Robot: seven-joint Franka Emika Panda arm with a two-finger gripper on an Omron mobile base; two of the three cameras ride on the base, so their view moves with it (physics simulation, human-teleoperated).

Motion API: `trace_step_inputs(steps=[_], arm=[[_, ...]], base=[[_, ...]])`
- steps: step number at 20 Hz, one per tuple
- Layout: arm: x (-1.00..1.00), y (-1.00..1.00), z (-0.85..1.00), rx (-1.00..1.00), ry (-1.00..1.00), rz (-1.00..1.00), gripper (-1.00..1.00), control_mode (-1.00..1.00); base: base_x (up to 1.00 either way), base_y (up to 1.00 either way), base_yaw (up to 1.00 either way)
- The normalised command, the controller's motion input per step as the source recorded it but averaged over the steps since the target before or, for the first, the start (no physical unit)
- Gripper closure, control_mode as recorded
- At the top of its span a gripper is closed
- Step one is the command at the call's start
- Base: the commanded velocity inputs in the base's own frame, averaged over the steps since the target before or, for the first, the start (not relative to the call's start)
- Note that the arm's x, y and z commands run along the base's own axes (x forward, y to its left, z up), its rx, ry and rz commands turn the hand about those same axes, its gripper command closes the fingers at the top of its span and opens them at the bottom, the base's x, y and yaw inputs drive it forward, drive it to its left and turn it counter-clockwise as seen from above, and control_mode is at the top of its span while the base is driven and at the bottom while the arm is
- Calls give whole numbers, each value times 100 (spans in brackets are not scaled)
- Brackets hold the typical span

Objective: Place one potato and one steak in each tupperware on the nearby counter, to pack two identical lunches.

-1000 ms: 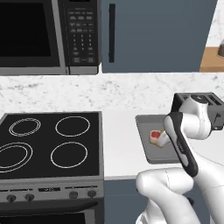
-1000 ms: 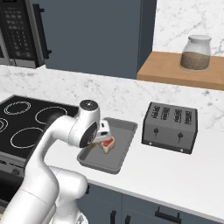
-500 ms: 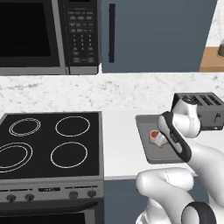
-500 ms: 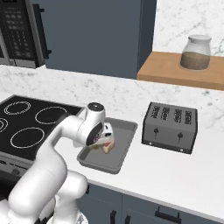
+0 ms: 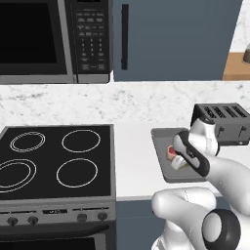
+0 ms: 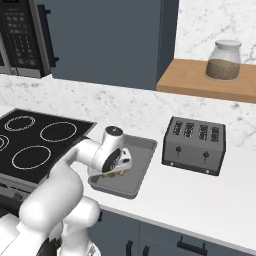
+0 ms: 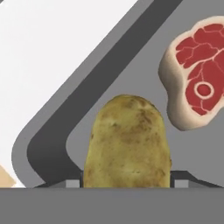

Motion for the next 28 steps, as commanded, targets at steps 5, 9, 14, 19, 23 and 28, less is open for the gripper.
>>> trace_step_inputs(steps=[5,9,14,19,23,28], arm=[[12,-4,-26,0,2,1,100,-100],[47,-12,-36,0,2,1,100,-100],[42,-18,-31,0,1,1,100,-100],[24,-8,-21,0,0,0,100,-100],[46,14,-39,-1,0,0,100,-100],[29,15,-17,-1,0,0,-100,-100]], base=[[0,0,0],[0,0,0],[0,0,0],[0,0,0],[0,0,0],[0,0,0]])
